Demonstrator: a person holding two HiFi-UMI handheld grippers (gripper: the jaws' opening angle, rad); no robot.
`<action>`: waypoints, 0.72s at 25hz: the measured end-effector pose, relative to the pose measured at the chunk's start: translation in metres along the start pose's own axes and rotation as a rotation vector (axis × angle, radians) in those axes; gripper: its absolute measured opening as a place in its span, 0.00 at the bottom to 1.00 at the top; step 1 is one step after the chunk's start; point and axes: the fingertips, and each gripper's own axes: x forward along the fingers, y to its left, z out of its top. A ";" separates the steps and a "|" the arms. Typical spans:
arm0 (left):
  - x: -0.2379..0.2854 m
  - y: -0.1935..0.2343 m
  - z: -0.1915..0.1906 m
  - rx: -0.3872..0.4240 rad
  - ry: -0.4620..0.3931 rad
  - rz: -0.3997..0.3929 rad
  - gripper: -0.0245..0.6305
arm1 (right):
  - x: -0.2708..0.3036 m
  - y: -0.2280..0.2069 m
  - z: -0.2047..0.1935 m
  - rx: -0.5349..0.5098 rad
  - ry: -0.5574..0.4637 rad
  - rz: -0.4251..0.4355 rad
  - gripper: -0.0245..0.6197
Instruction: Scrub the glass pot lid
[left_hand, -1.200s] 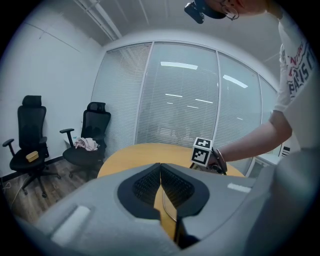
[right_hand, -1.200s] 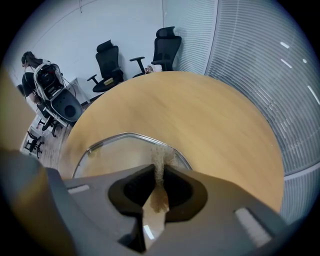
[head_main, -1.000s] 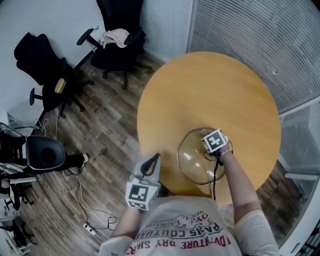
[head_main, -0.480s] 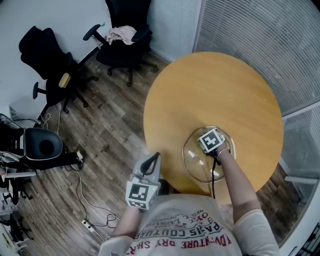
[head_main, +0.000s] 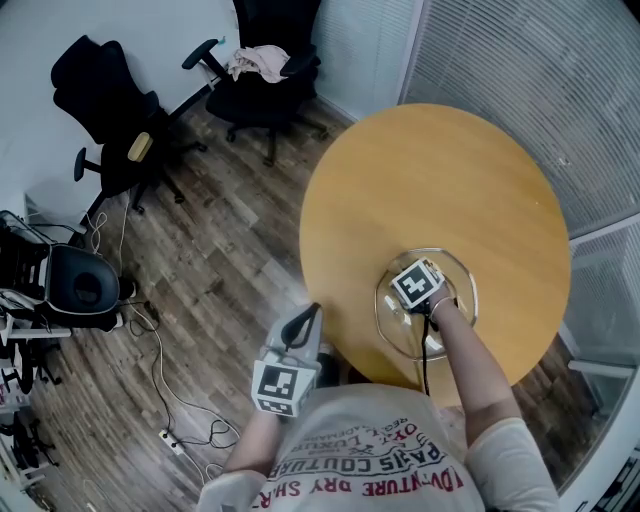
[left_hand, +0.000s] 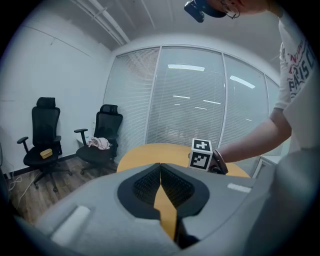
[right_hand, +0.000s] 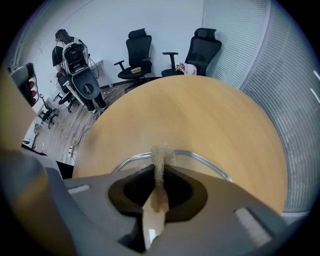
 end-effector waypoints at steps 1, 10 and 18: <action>-0.004 0.001 0.000 0.002 0.000 0.005 0.05 | -0.001 0.007 0.006 -0.026 -0.024 0.011 0.12; -0.030 0.011 -0.010 -0.008 0.004 0.039 0.05 | -0.003 0.049 0.017 -0.226 -0.066 0.064 0.12; -0.037 0.002 -0.019 -0.009 0.008 0.052 0.05 | -0.006 0.078 -0.003 -0.302 -0.070 0.126 0.12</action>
